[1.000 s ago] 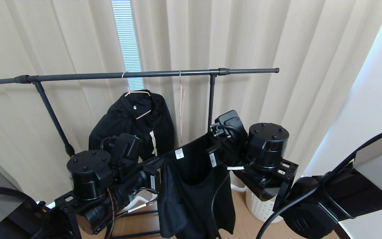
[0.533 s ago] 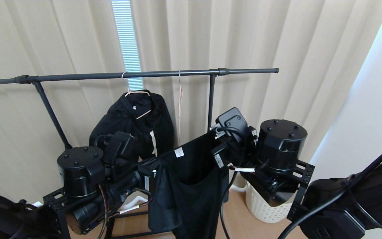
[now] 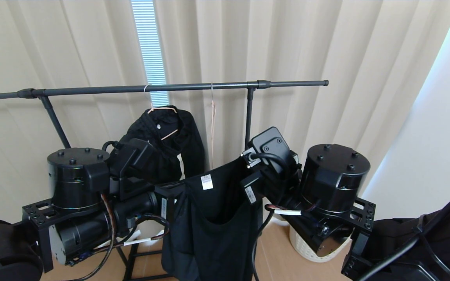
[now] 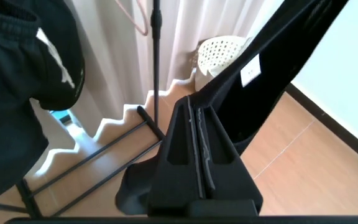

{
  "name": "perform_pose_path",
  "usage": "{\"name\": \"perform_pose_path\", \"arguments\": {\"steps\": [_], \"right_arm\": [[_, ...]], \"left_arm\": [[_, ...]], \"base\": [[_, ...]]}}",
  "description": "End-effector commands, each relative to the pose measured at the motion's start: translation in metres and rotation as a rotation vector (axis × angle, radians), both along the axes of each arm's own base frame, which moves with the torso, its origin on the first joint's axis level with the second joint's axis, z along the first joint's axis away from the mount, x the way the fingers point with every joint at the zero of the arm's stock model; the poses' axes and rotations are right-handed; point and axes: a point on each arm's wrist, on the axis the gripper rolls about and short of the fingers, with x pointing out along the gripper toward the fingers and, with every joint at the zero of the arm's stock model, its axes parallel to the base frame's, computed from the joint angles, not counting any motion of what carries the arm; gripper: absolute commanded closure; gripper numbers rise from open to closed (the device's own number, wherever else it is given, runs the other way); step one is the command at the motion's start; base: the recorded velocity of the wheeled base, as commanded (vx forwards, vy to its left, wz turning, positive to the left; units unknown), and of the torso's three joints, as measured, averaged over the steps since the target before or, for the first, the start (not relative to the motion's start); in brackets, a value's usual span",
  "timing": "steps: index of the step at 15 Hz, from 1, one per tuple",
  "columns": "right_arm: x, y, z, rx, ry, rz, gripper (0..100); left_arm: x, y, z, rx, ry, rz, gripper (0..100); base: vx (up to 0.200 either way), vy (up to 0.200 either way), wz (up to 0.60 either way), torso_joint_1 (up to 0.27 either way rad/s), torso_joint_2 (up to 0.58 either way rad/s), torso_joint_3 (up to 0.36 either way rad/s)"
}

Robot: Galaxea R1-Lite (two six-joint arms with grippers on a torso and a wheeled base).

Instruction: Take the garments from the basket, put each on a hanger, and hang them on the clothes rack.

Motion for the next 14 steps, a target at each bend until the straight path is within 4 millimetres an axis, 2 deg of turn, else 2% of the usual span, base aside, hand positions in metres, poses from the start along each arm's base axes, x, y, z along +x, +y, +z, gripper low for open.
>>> {"name": "perform_pose_path", "arguments": {"steps": [1, 3, 5, 6, 7, 10, 14], "right_arm": [[-0.001, 0.001, 0.001, -0.001, 0.0, -0.002, 100], [0.0, 0.0, 0.001, -0.018, -0.003, -0.027, 100], [0.003, -0.002, 0.003, -0.033, -0.013, -0.038, 100], [0.004, -0.002, 0.005, -0.029, -0.017, -0.041, 100], [0.005, -0.001, 0.009, -0.02, -0.026, -0.04, 100], [0.012, 0.004, 0.018, -0.034, -0.03, -0.041, 100], [0.025, 0.006, 0.031, -0.087, 0.015, -0.055, 100]], "left_arm": [[0.004, 0.0, -0.003, 0.007, 0.01, 0.007, 100], [0.005, 0.009, 0.007, 0.023, 0.024, 0.035, 100], [0.008, 0.026, 0.031, 0.065, 0.037, 0.088, 100], [0.009, 0.031, 0.038, 0.09, 0.044, 0.096, 100], [0.009, 0.035, 0.054, 0.129, 0.054, 0.096, 100], [0.015, 0.034, 0.075, 0.136, 0.033, 0.095, 100], [0.013, 0.037, 0.09, 0.163, 0.001, 0.091, 100]], "base": [[0.0, 0.0, 0.0, 0.0, 0.0, 0.0], [0.0, 0.0, 0.0, 0.0, 0.0, 0.0], [0.0, 0.0, 0.0, 0.0, 0.0, 0.0], [0.0, 0.0, 0.0, 0.0, 0.0, 0.0], [0.0, 0.0, 0.0, 0.0, 0.0, 0.0], [0.0, 0.0, 0.0, 0.0, 0.0, 0.0], [0.0, 0.0, 0.0, 0.0, 0.0, 0.0]]}}
